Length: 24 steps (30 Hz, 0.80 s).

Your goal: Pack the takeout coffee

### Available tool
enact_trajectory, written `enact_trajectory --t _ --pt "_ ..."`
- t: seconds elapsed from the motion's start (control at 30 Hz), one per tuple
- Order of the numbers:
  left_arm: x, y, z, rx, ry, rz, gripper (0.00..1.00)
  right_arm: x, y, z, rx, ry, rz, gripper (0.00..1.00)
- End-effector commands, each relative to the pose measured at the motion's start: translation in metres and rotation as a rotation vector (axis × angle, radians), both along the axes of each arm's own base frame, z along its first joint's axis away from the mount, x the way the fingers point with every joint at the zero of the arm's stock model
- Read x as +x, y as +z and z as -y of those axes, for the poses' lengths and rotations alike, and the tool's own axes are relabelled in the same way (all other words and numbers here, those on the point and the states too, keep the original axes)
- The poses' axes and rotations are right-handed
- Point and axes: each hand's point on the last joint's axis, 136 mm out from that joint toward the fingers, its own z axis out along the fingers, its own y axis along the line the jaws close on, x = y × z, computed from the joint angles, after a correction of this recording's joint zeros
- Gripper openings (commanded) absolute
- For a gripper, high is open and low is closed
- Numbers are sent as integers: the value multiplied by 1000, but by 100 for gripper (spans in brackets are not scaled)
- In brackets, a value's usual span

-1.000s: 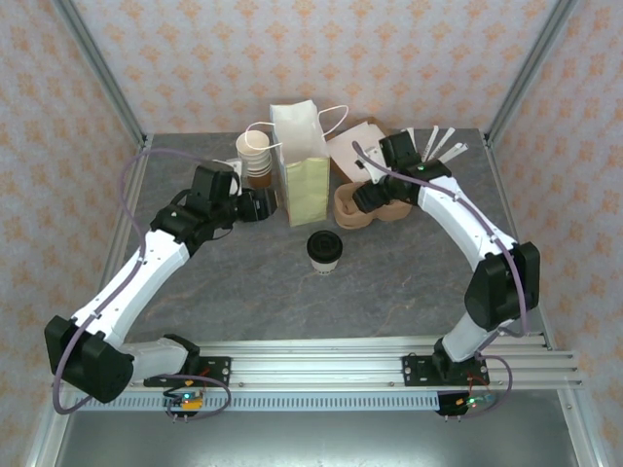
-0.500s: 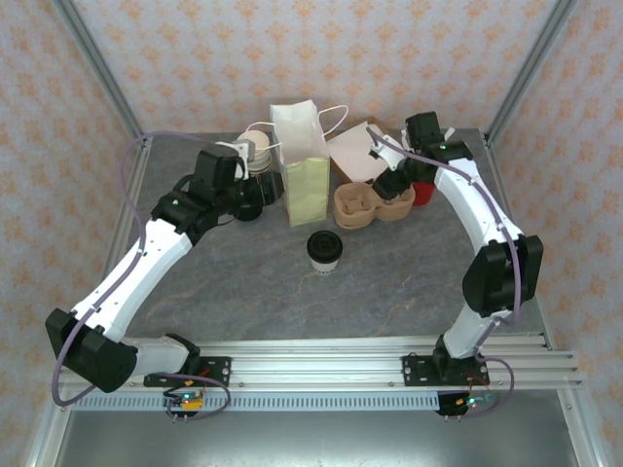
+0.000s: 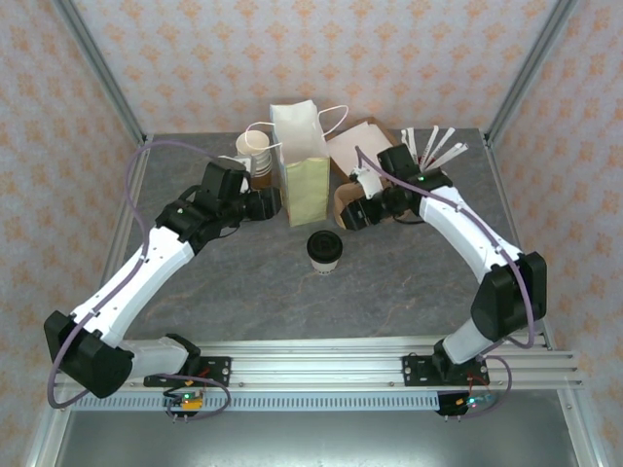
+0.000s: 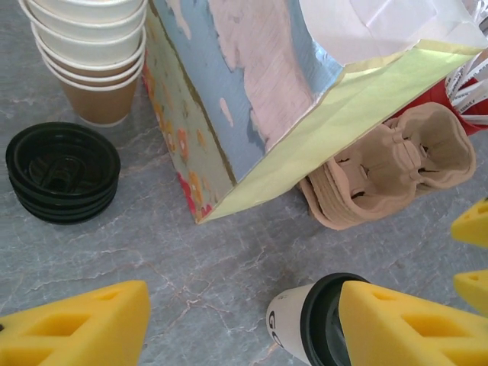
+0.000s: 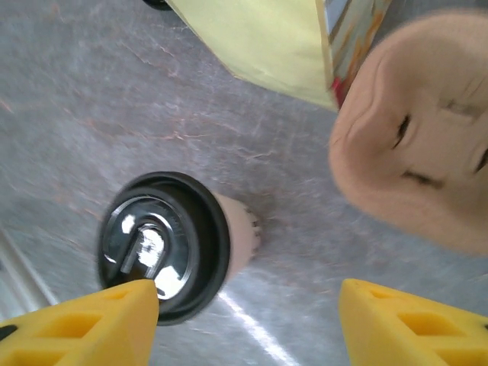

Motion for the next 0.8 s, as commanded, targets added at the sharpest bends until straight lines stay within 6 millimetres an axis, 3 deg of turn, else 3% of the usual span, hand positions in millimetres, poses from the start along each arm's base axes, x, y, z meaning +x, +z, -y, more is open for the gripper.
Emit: enact_trajectory --t 0.0,0.27,0.77 --pt "-5 0 -13 46 28 17 67 -9 -2 -18 201 -247 -221 66" --pt "-6 -4 -13 44 28 16 67 -8 -28 -34 300 -338 -370 73" --pt "-14 1 -23 72 45 37 67 -33 -56 -51 260 -295 -422 71"
